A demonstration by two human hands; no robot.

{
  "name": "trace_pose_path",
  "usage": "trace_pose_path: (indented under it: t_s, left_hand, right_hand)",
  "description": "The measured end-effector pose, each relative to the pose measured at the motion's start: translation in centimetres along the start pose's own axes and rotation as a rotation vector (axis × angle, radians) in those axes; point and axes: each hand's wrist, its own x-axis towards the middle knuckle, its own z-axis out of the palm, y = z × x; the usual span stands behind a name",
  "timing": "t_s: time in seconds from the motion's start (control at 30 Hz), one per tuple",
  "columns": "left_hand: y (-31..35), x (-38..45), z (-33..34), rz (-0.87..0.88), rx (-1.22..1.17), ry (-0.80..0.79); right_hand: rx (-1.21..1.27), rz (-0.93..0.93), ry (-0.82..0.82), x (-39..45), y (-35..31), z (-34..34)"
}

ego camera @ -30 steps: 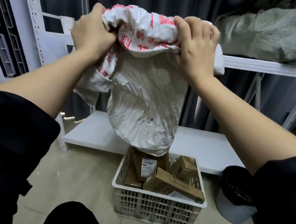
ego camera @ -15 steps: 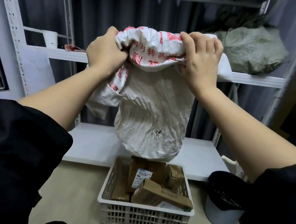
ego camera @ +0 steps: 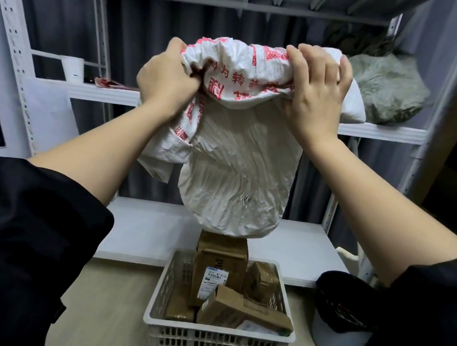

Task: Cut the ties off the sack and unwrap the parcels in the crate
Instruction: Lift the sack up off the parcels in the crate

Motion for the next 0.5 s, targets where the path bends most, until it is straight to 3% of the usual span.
trace_pose_path:
  t_s: [0.17,0.33,0.5]
  left_hand:
    - [0.2,0.7,-1.8,-0.114,-0.05,-0.036]
    - [0.5,2.3,-4.5,-0.196,-0.229,-0.235]
    - [1.0,2.3,-5.7,-0.201,-0.485,-0.403]
  right_hand:
    - [0.0,0.031,0.008,0.9,0.2,-1.6]
    - [0.135,0.36,-0.073,3.3,0.5,-4.3]
    - [0.19,0.415,-0.057,3.7,1.3,-5.0]
